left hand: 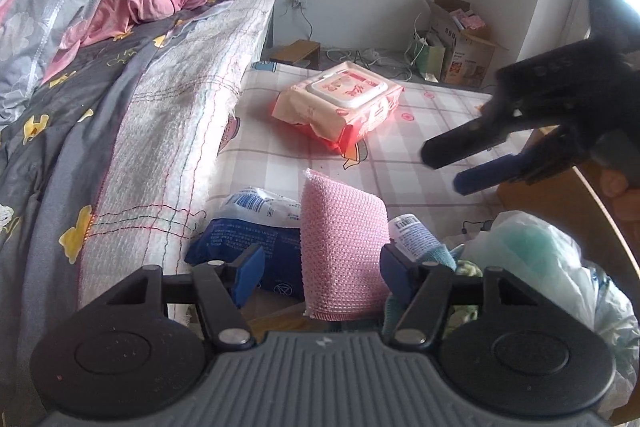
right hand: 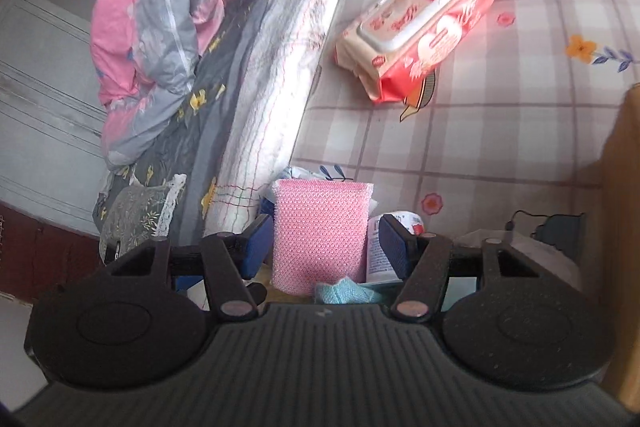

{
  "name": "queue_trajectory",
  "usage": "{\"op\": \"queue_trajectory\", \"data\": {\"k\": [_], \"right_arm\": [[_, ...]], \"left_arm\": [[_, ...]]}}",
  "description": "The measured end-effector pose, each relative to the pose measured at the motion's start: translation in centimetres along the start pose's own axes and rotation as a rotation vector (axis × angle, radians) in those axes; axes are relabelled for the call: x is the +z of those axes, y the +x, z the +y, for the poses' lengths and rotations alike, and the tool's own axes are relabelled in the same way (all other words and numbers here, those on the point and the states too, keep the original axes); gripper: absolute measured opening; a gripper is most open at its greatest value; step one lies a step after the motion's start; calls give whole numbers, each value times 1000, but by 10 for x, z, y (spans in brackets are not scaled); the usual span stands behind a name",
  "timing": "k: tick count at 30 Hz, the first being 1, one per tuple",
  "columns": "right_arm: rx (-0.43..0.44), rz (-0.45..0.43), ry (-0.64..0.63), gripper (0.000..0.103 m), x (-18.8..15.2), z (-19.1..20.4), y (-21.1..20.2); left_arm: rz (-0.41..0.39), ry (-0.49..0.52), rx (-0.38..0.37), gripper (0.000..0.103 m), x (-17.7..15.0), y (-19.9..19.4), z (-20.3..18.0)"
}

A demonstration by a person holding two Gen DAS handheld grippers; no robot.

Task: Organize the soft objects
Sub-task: 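Lower the right gripper onto the pink knitted pad and grasp it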

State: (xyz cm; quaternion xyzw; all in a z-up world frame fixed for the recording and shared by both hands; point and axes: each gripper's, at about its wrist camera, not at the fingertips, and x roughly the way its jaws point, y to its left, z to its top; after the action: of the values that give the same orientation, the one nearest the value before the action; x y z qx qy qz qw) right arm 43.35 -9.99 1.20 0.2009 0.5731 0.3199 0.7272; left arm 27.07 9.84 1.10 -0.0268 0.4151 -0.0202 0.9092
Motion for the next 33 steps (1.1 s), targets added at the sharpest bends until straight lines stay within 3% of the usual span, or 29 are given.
{"op": "queue_trajectory", "data": {"k": [2,6,14,19,28,33], "right_arm": [[-16,42,34,57,7,-5,36],[-44,91,70,52,16,-16,81],[-22,83,39,54,27,-14,102],[-52,53,17,54,32,-17,110],[85,103,45,58,29,-21,119],[66,81,-38,56,20,-7,112]], "left_arm": [[21,12,-10,60,1,13,-1],[63,31,17,46,3,34,-1],[47,-25,-26,46,-2,33,16],[65,-78,-48,48,-5,36,27],[99,-143,-74,56,-1,43,38],[122,-180,-115,64,2,50,41]]}}
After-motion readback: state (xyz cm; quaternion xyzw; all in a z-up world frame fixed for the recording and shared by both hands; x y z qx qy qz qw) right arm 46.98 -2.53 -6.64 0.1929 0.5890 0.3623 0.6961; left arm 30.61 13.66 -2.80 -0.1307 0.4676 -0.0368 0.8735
